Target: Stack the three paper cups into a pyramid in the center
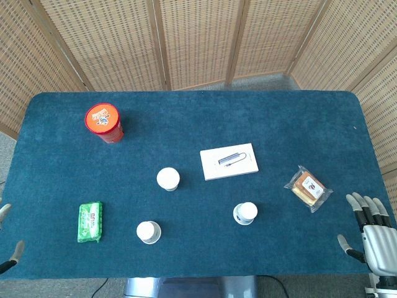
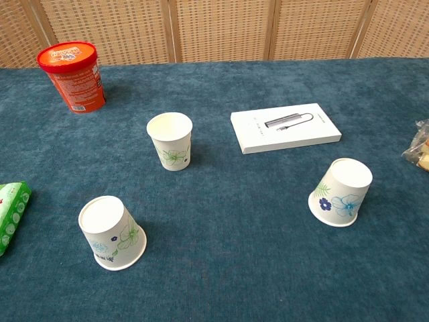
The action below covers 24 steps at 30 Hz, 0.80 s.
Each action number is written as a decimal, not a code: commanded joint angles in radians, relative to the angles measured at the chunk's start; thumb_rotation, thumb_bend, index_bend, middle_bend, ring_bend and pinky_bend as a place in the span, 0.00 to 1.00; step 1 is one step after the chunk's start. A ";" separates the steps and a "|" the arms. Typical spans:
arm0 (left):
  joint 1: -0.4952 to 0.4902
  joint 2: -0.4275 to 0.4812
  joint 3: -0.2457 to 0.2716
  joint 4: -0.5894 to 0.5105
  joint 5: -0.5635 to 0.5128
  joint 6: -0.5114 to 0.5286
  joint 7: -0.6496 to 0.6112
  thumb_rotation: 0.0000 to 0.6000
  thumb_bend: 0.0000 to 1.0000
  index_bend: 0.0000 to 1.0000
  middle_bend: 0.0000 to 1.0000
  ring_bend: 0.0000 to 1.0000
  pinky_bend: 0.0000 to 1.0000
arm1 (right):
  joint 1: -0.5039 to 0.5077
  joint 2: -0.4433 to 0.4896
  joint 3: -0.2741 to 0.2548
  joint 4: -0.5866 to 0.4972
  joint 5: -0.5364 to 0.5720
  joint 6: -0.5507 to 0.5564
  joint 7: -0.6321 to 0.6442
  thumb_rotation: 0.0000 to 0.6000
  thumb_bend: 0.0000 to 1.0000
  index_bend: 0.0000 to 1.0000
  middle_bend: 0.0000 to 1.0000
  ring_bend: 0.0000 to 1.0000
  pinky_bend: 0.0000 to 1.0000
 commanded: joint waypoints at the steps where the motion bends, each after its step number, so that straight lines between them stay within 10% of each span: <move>1: -0.002 0.004 0.000 -0.004 0.003 -0.002 0.003 1.00 0.45 0.00 0.00 0.00 0.00 | 0.000 0.000 0.000 -0.004 -0.001 -0.001 0.002 1.00 0.33 0.00 0.00 0.00 0.00; 14: -0.046 0.044 0.006 -0.039 0.063 -0.054 0.078 1.00 0.45 0.00 0.00 0.00 0.00 | -0.017 -0.001 -0.005 0.016 -0.009 0.022 0.035 1.00 0.33 0.00 0.00 0.00 0.00; 24: -0.171 0.040 0.028 -0.152 0.117 -0.320 0.339 1.00 0.45 0.05 0.00 0.00 0.00 | -0.039 0.007 -0.016 0.008 -0.023 0.048 0.033 1.00 0.33 0.00 0.00 0.00 0.00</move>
